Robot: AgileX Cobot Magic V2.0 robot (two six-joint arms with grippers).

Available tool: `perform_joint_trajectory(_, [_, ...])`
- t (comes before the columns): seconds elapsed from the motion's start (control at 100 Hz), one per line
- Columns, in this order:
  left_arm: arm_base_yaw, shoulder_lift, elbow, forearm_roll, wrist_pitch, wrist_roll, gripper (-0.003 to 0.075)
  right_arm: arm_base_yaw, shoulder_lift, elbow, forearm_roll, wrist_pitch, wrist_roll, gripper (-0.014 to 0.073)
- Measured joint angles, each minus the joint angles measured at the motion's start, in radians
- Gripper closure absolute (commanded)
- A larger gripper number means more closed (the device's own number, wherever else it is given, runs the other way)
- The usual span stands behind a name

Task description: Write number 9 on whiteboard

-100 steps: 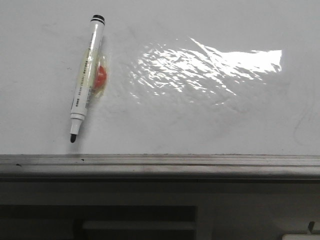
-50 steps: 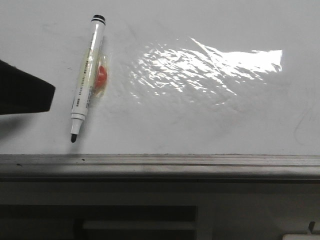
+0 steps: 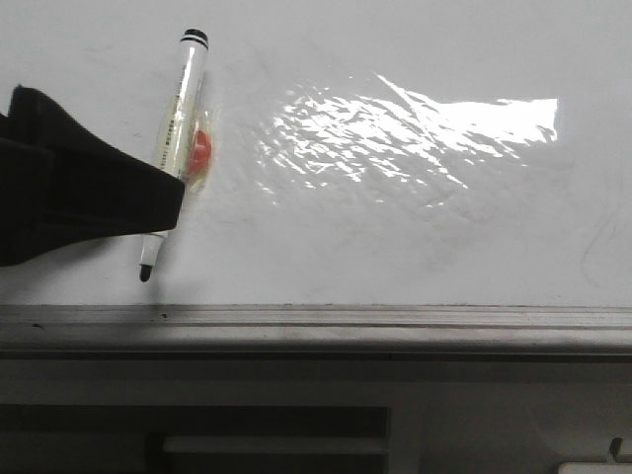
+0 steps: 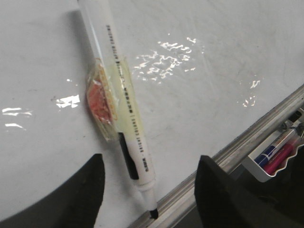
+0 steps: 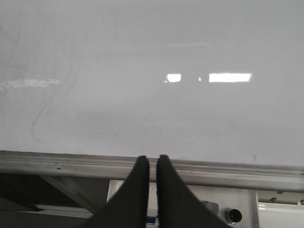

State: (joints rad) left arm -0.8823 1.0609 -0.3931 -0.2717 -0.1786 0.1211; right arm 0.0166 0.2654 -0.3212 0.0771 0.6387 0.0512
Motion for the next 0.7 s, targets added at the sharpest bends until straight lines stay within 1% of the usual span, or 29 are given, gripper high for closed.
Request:
perform_joint_trajectory(0.14, [0.000,0.040,0.000,-0.012,-0.043,0.000,0.0387,0.000,0.000,0.000,0.000,0.000,-0.002,0.0605])
perform_joint_trajectory(0.33, [0.000,0.076,0.000,-0.019,-0.064,-0.003,0.0389,0.000,0.000,0.000,0.000,-0.002,-0.002,0.0605])
perform_joint_trajectory(0.4, [0.000,0.088,0.000,-0.028,-0.077,-0.003,0.0403,0.003,0.000,0.000,0.000,-0.002,-0.002,0.0605])
perform_joint_trajectory(0.53, [0.000,0.102,-0.002,-0.041,-0.096,-0.006,0.0479,0.041,0.000,0.000,0.000,-0.004,-0.002,0.0605])
perform_joint_trajectory(0.7, [0.000,0.111,-0.002,-0.045,-0.100,-0.006,0.0645,0.107,0.000,0.000,0.000,-0.006,-0.002,0.0605])
